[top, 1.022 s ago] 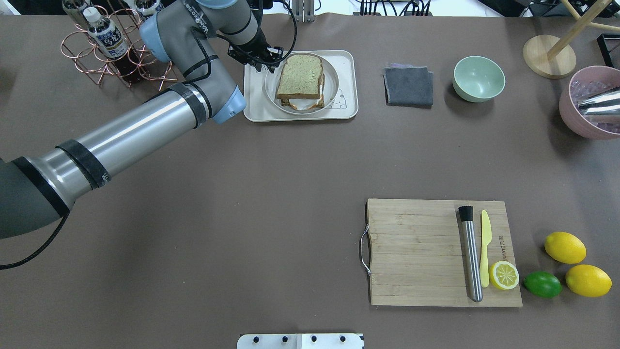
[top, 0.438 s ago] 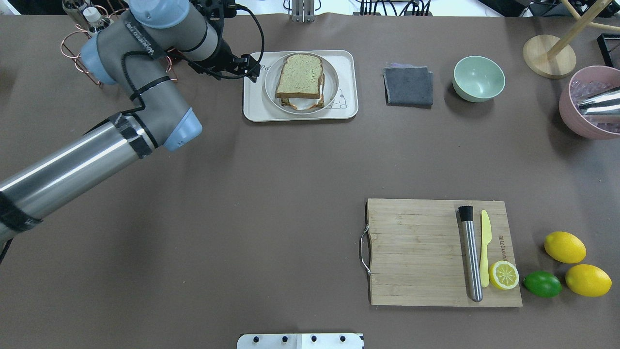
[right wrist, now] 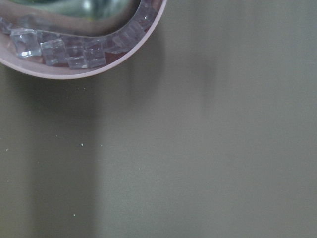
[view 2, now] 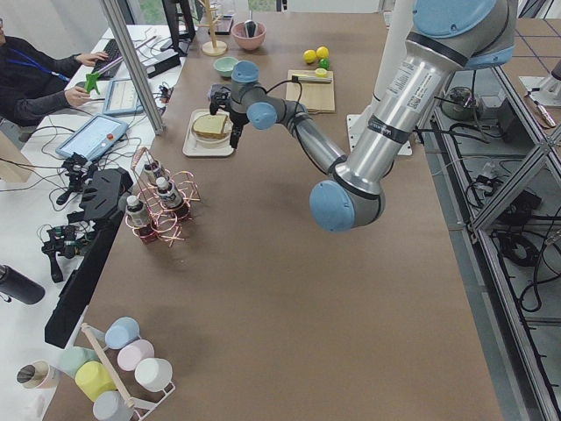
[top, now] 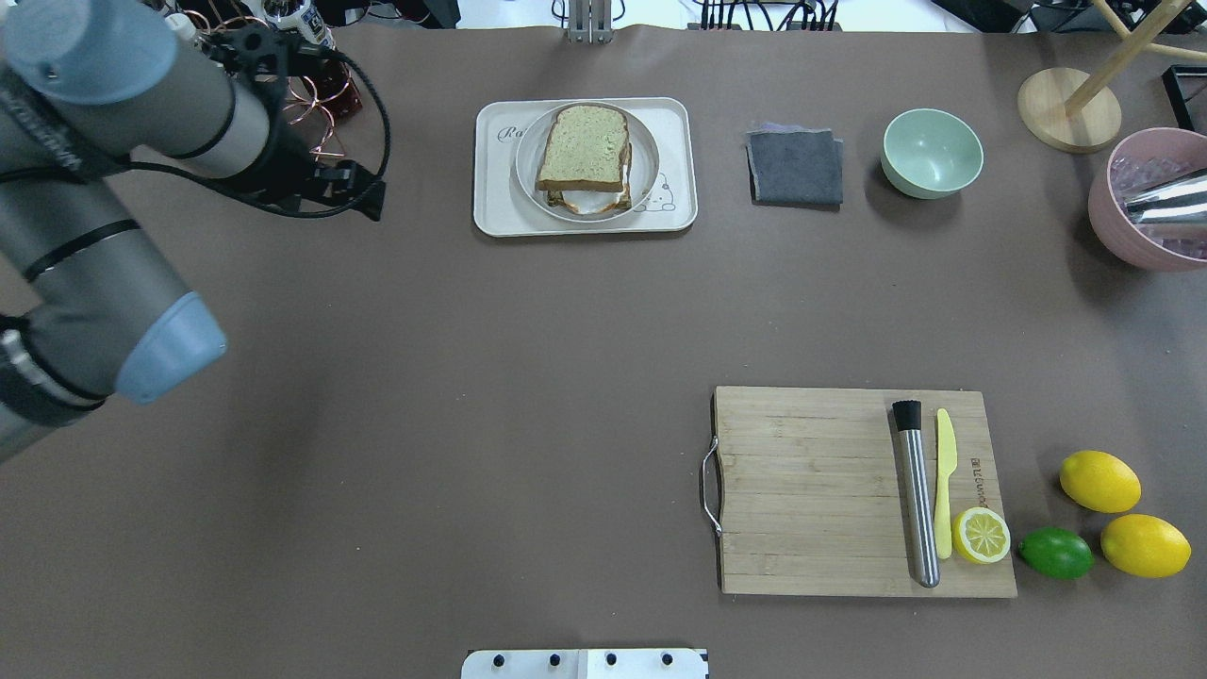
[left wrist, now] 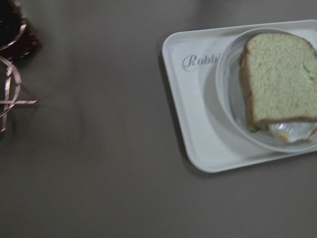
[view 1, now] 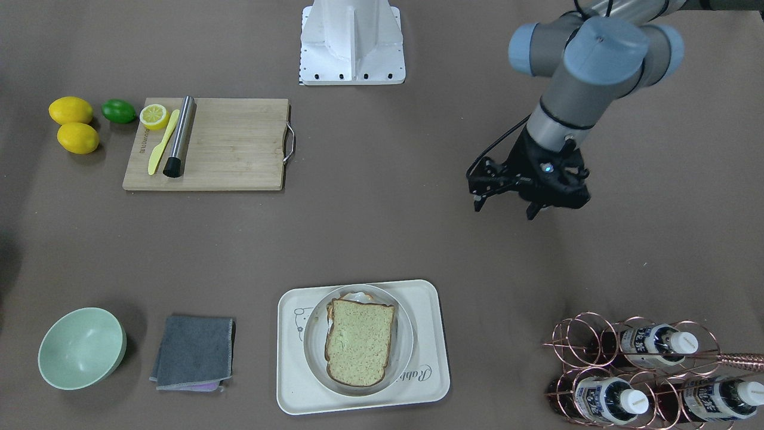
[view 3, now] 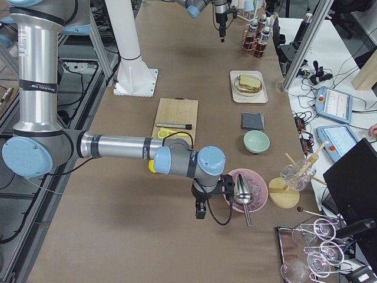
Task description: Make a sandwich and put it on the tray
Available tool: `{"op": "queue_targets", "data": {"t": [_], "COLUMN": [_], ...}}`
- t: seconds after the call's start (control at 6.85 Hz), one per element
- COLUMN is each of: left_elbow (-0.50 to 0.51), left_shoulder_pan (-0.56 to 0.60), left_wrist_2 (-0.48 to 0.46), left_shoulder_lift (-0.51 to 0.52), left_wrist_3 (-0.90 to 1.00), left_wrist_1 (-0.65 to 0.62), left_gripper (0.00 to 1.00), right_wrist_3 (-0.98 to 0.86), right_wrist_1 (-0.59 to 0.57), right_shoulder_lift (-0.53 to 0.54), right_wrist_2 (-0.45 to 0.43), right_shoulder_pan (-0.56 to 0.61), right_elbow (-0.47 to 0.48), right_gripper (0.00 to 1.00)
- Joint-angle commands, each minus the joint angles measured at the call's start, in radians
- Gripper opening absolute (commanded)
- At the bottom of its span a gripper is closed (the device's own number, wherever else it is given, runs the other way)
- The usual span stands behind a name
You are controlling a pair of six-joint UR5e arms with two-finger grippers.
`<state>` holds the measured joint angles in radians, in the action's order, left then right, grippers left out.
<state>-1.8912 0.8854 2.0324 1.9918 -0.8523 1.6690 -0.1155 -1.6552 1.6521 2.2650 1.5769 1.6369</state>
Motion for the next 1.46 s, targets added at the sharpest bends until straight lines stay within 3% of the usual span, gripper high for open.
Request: {"op": "queue_targets", "data": {"t": [0.0, 0.29, 0.44, 0.73, 1.31], "left_elbow": [-0.181, -0.152, -0.061, 0.157, 0.208], "left_shoulder_pan": [0.103, 0.349, 0.492, 0.646, 0.799], "left_wrist_2": [0.021, 0.141, 0.229, 0.255, 0.305], "left_shoulder_lift": [-0.216, -0.388, -0.454, -0.475, -0.557], "left_wrist_3": [0.198, 0.630, 0.858, 1.181, 1.369], "left_wrist_1": [-0.094, -0.098, -0.095, -0.098, -0.097], "left_gripper": [0.98, 0.98, 0.98, 0.98, 0.98], "right_wrist_3": [0.000, -0.001, -0.001, -0.001, -0.001], "right_wrist_1": [0.000, 0.000, 0.000, 0.000, 0.000], "right_shoulder_lift": [0.000, 0.000, 0.000, 0.000, 0.000], "right_wrist_2": [0.001, 0.001, 0.001, 0.001, -0.001], "right_shoulder_pan": [0.000, 0.000, 0.000, 0.000, 0.000], "right_elbow": [0.001, 0.000, 0.000, -0.002, -0.002], "right_gripper": [1.00, 1.00, 1.00, 1.00, 1.00]}}
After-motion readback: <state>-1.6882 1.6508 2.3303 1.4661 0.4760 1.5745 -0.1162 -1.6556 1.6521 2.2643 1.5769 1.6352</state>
